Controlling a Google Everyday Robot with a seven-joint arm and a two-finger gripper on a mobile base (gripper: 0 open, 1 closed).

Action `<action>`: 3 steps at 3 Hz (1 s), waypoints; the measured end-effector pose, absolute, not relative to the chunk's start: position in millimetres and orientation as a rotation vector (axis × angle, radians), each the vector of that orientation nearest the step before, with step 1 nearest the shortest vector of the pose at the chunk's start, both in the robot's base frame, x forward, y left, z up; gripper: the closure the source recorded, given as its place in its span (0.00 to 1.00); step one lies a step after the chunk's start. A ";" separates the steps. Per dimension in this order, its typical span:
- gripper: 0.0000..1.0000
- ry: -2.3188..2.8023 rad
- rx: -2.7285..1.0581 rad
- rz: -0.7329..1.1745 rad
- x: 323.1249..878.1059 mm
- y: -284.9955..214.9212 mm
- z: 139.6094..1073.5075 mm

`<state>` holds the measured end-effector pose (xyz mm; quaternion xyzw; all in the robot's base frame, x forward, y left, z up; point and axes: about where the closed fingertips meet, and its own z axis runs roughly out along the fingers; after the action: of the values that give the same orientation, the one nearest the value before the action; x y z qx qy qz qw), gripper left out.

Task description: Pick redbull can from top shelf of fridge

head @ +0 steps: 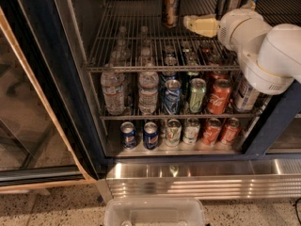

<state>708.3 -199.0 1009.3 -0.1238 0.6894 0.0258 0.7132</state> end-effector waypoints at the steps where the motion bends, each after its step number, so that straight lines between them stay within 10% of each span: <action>1: 0.00 1.561 -0.219 0.065 714.1 -198.3 992.2; 3: 0.00 1.580 -0.143 0.029 725.7 -210.6 976.4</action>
Offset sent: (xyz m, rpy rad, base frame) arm 0.0165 -0.0103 -0.0445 0.0814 0.0637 -0.1157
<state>725.7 -210.6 976.4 -0.0644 0.7095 0.0129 0.7016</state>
